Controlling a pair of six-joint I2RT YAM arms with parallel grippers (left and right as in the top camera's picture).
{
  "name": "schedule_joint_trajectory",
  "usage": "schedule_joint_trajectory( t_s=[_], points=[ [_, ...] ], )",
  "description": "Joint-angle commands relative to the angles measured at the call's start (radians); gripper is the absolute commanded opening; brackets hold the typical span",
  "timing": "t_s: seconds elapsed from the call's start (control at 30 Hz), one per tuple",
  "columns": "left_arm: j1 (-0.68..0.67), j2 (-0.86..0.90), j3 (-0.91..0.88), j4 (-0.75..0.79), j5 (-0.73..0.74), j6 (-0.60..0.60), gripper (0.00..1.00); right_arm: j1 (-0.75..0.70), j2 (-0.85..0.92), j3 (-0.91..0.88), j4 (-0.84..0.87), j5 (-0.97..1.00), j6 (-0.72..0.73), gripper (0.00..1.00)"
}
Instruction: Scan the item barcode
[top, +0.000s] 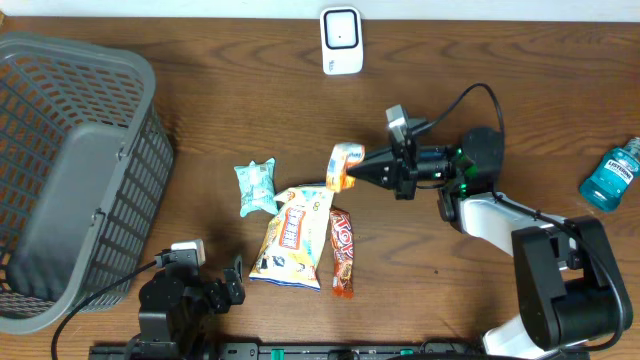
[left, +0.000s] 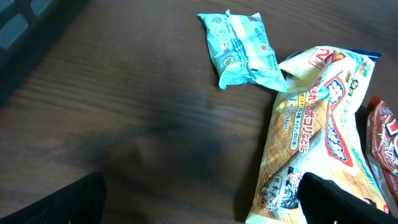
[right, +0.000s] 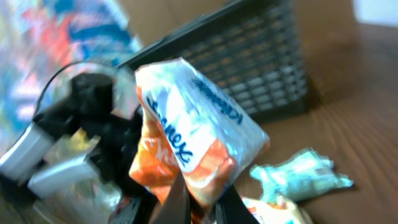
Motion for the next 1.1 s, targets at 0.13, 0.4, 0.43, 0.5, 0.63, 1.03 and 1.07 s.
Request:
schedule_joint_trajectory(
  t_s=[0.13,0.4,0.43,0.5,0.63,1.03,1.07],
  points=[
    [-0.004,0.000,-0.018,-0.045,0.006,-0.009,0.98,0.047,0.000,0.001,0.198,-0.105,0.161,0.01],
    [-0.004,0.000,-0.018,-0.045,0.006,-0.009,0.98,0.059,0.000,0.001,0.228,-0.105,0.208,0.01],
    [-0.004,0.000,-0.018,-0.045,0.006,-0.009,0.98,0.059,0.000,0.001,0.228,-0.105,0.213,0.01],
    [-0.004,0.000,-0.018,-0.045,0.006,-0.009,0.98,0.059,0.000,0.001,0.213,-0.105,0.217,0.01],
    [-0.004,0.000,-0.018,-0.045,0.006,-0.009,0.98,0.059,0.000,0.001,0.151,-0.105,0.248,0.01],
    [-0.004,0.000,-0.018,-0.045,0.006,-0.009,0.98,0.059,0.002,-0.007,-0.171,-0.105,0.050,0.01],
    [-0.004,0.000,-0.018,-0.046,0.006,-0.009,0.98,0.059,0.002,-0.007,-0.216,-0.105,0.011,0.01]
  ],
)
